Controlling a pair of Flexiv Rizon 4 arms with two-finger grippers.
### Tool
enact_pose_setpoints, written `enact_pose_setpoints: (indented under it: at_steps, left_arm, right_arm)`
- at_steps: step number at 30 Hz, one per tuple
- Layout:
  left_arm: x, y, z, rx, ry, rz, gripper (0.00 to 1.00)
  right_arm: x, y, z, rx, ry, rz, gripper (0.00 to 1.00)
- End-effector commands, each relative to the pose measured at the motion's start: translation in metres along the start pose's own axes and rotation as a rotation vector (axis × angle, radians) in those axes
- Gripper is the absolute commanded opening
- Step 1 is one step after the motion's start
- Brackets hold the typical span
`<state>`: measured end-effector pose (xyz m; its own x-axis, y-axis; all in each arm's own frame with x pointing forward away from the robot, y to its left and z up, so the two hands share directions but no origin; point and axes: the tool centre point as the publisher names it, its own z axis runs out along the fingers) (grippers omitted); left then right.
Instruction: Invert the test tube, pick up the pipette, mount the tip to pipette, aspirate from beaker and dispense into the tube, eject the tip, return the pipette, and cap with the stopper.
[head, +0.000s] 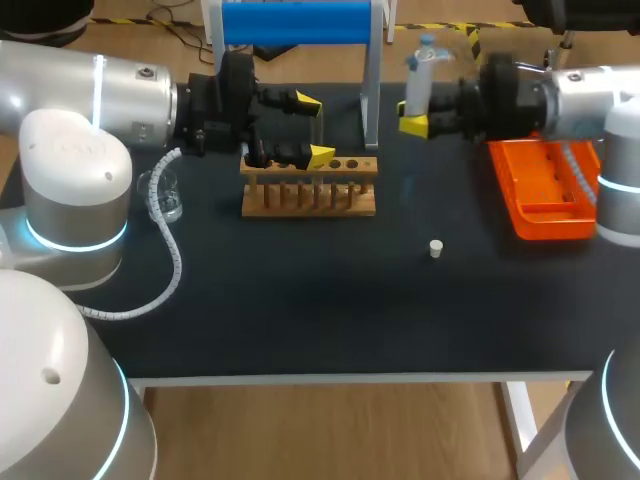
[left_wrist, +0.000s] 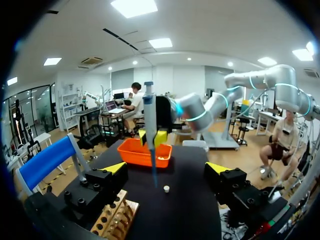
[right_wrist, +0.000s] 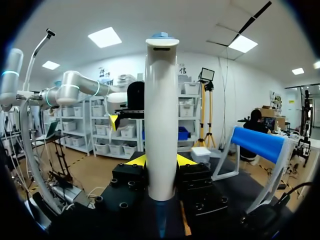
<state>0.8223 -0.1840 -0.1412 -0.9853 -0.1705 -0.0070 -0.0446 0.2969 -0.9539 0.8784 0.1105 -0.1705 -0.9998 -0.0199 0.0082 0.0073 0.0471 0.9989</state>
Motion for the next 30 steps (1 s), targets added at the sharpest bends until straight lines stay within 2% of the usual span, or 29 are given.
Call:
enact_pose_setpoints:
  at_steps: [1,16,30]
  left_arm:
    - [0.0,0.001,0.0,0.003,-0.001,0.001,1.0]
    - [0.0,0.001,0.0,0.003,-0.001,0.001,1.0]
    - [0.0,0.001,0.0,0.003,-0.001,0.001,1.0]
  right_arm:
    - [0.004,0.005,-0.025,0.001,-0.009,0.005,0.0]
    - [-0.006,0.01,-0.078,0.021,-0.1,0.0,0.0]
    - [-0.012,0.016,-0.127,0.022,-0.146,-0.012,0.0]
